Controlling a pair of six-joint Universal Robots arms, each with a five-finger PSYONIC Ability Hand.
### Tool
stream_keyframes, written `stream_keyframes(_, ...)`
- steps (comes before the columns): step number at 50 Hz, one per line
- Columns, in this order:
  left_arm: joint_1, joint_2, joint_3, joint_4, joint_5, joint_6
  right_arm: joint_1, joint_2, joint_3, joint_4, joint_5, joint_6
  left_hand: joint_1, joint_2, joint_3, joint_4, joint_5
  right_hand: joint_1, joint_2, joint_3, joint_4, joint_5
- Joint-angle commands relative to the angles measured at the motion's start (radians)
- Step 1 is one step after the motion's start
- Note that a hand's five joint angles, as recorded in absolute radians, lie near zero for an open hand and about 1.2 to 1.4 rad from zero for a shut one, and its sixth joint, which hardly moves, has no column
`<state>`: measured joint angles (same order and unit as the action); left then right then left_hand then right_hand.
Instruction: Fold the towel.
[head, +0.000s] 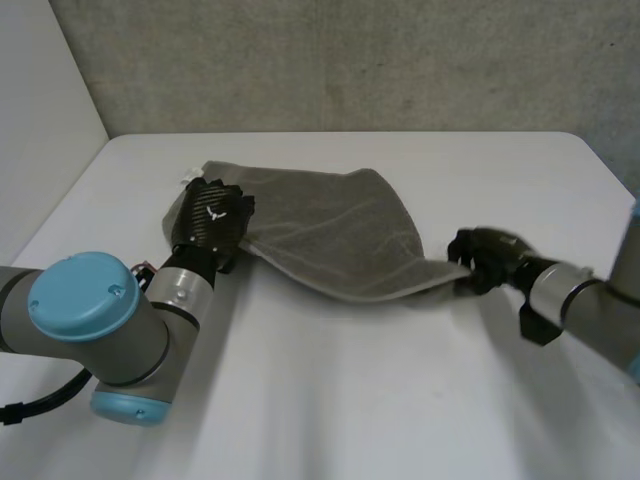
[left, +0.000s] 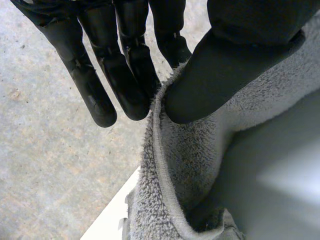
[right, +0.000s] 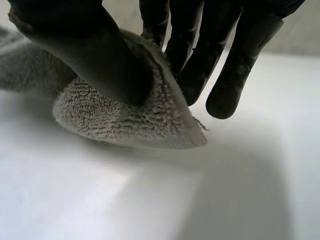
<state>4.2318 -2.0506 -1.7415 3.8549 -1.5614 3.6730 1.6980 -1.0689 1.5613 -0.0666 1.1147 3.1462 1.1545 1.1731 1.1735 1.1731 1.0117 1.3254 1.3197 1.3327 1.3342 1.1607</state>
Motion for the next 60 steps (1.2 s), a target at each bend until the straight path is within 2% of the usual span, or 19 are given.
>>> stream_keyframes(1,0.01,-0.005,-0.004,0.001,0.004,0.002,-0.078,-0.2,0.054,0.001,-0.007,-0.129,0.037,0.019,0.018,0.019,0.005,0.071,0.077,0.064,0.062,0.061)
stream_keyframes(5,0.011,-0.022,-0.001,0.005,0.006,0.006,-0.09,-0.264,0.129,-0.004,-0.019,-0.245,-0.125,-0.143,-0.144,-0.143,-0.157,0.071,0.077,0.064,0.062,0.061)
stream_keyframes(7,0.011,-0.042,0.005,0.005,0.006,0.006,-0.09,-0.269,0.146,-0.002,-0.021,-0.279,-0.37,-0.389,-0.389,-0.389,-0.402,0.071,0.077,0.064,0.062,0.061)
stream_keyframes(14,0.011,-0.08,0.013,0.005,0.006,0.006,-0.092,-0.27,0.16,-0.001,-0.019,-0.362,-0.498,-0.516,-0.517,-0.516,-0.529,0.071,0.077,0.064,0.062,0.061)
stream_keyframes(21,0.011,-0.092,0.01,0.001,0.014,0.006,-0.093,-0.273,0.158,-0.007,-0.006,-0.373,-0.498,-0.516,-0.517,-0.516,-0.529,0.071,0.077,0.064,0.062,0.061)
stream_keyframes(34,0.054,-0.097,-0.003,-0.023,0.138,0.006,-0.164,-0.272,0.158,-0.061,0.003,-0.414,-0.489,-0.507,-0.508,-0.508,-0.521,0.071,0.077,0.064,0.062,0.061)
stream_keyframes(45,0.103,-0.099,0.036,-0.167,0.164,0.004,-0.189,-0.267,0.151,-0.073,0.007,-0.414,-0.457,-0.475,-0.476,-0.475,-0.488,0.071,0.077,0.064,0.062,0.061)
stream_keyframes(50,0.114,-0.111,0.06,-0.256,0.216,-0.005,-0.193,-0.264,0.149,-0.073,0.007,-0.414,-0.433,-0.452,-0.452,-0.452,-0.465,0.071,0.077,0.064,0.062,0.061)
stream_keyframes(60,0.143,-0.112,0.086,-0.278,0.228,-0.091,-0.205,-0.256,0.148,-0.073,0.005,-0.414,-0.313,-0.332,-0.332,-0.332,-0.345,0.071,0.077,0.064,0.062,0.061)
